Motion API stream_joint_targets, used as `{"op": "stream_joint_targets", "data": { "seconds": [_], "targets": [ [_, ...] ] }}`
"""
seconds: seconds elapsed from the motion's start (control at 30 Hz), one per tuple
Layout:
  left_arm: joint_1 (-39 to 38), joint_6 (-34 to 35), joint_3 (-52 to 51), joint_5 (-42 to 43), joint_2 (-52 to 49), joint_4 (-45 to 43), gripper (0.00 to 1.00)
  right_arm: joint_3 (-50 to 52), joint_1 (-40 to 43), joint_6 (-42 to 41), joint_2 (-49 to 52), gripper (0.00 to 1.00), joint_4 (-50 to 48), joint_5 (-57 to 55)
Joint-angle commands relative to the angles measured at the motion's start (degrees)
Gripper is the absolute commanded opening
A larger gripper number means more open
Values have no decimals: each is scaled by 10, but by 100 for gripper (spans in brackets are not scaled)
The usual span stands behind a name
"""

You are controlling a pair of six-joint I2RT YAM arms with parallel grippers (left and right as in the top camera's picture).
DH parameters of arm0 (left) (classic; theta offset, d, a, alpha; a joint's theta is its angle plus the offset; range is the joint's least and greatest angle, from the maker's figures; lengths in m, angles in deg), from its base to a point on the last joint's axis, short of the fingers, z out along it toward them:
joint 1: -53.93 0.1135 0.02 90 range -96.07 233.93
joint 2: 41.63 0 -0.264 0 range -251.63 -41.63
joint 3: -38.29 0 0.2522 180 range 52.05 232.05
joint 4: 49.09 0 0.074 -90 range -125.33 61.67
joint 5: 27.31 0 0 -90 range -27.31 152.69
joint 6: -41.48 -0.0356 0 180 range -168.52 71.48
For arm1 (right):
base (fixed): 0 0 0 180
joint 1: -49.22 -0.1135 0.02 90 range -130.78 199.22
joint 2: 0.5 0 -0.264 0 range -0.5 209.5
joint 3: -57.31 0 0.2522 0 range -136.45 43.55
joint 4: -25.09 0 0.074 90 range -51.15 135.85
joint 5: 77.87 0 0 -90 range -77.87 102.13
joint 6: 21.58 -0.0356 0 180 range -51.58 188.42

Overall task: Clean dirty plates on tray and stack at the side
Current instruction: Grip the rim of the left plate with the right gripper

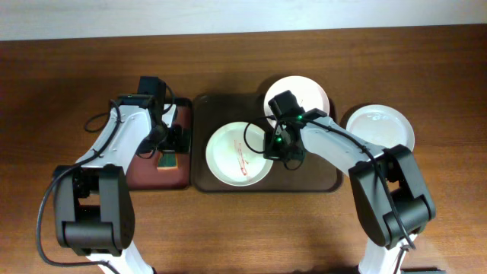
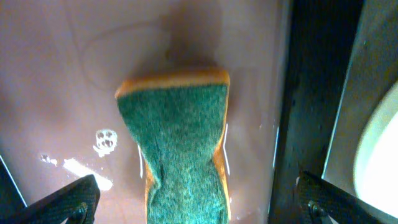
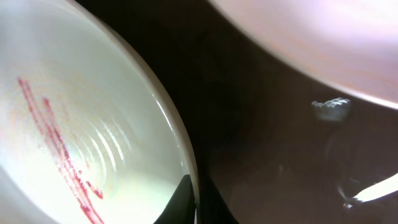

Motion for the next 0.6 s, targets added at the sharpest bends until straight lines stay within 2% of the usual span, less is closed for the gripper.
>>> {"op": "stream_joint_targets", "data": {
  "seconds": [0.0,0.13,0.17,0.23,0.37,0.43,0.57],
  "targets": [
    [4,-2,-17,6,1,-38,96,7,-2,25,-19,4,12,-97],
    [4,0,-72,6,1,-95,62,7,-2,25,-19,4,17,-99],
    [4,0,-87,6,1,-105,49,7,-2,25,-19,4,20,-98],
    [4,0,-107,6,1,-116,1,7,-3,25,-19,4,23,-99],
    [4,-1,-102,16,1,-101,0,7,-3,25,-19,4,23,-98],
    [4,-1,-49,21,4,-58,0,7,-3,25,-19,4,25,-99],
    [12,0,-26,47,80,-99,0,7,-3,25,-19,4,25,-99]
  ]
}}
